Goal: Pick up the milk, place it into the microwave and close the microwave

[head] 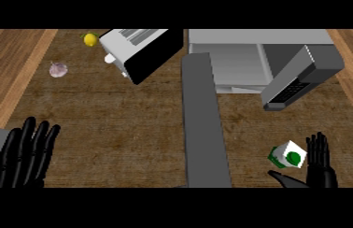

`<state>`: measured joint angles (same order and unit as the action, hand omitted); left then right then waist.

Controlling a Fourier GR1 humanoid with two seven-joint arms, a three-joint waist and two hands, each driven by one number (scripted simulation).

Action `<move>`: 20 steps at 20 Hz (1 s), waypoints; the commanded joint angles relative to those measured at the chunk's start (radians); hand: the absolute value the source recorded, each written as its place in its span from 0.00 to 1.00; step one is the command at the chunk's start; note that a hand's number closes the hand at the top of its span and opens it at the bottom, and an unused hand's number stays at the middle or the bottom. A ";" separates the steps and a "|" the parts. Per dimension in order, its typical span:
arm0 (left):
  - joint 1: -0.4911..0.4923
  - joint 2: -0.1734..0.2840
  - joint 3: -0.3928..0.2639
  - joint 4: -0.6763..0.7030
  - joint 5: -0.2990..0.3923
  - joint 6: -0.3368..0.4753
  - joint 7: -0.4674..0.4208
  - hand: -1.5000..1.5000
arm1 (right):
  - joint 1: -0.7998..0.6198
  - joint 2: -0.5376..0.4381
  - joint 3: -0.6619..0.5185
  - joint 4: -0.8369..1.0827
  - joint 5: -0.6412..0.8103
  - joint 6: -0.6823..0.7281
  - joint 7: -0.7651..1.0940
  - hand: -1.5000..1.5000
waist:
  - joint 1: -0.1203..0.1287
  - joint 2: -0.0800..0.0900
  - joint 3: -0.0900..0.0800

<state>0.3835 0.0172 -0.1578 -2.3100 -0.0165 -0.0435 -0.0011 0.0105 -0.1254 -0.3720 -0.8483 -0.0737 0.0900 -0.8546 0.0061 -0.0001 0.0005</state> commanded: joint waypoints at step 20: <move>0.028 0.001 -0.009 -0.006 0.000 0.014 0.001 0.00 | -0.123 -0.039 0.110 0.253 0.095 0.164 -0.366 1.00 | -0.007 -0.002 0.000</move>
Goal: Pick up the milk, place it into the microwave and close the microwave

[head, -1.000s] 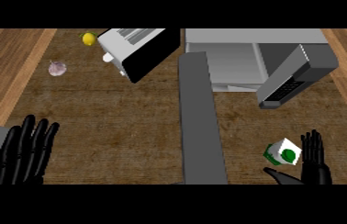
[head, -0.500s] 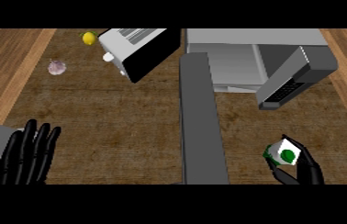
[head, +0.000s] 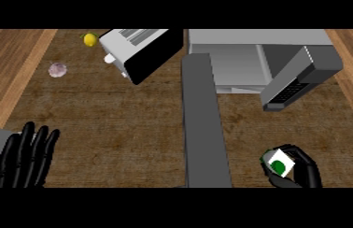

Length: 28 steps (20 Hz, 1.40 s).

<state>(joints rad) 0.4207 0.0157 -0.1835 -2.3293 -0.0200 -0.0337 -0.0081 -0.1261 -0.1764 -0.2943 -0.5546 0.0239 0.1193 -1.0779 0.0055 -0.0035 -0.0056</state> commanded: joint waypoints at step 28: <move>0.049 0.018 0.142 0.093 0.105 -0.081 -0.104 0.00 | -0.255 0.176 0.276 -0.415 0.105 -0.356 0.491 1.00 | 0.006 0.003 0.005</move>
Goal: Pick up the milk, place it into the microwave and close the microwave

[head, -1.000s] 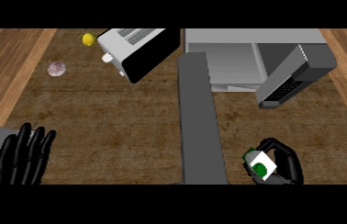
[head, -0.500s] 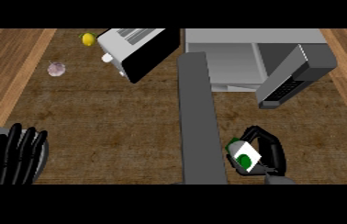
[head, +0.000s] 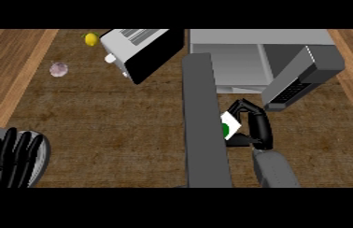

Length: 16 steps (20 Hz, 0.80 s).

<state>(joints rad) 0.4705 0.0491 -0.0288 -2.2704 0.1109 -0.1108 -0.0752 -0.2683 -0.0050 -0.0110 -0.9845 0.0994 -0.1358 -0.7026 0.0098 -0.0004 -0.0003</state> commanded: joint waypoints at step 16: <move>-0.059 0.020 0.035 0.080 0.041 -0.065 -0.026 0.00 | -0.590 -0.179 -0.194 0.675 0.108 -0.305 0.101 1.00 | 0.053 0.022 0.002</move>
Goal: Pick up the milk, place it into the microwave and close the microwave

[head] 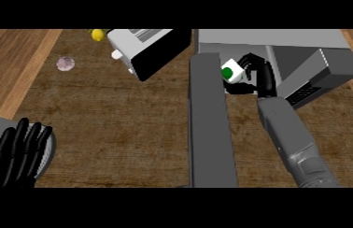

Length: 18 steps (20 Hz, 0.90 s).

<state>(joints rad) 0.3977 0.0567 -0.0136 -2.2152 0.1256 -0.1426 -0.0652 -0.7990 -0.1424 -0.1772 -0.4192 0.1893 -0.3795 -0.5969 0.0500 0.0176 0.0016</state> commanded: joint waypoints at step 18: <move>-0.029 0.036 0.004 -0.002 -0.047 -0.022 0.007 0.00 | -0.242 -0.063 0.059 0.326 0.185 -0.249 0.043 0.00 | 0.066 0.025 0.002</move>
<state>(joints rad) 0.3681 0.0823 -0.0099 -2.1969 0.0894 -0.1594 -0.0624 -1.0147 -0.2163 -0.1352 -0.1293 0.3524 -0.6433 -0.5712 0.1049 0.0400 0.0032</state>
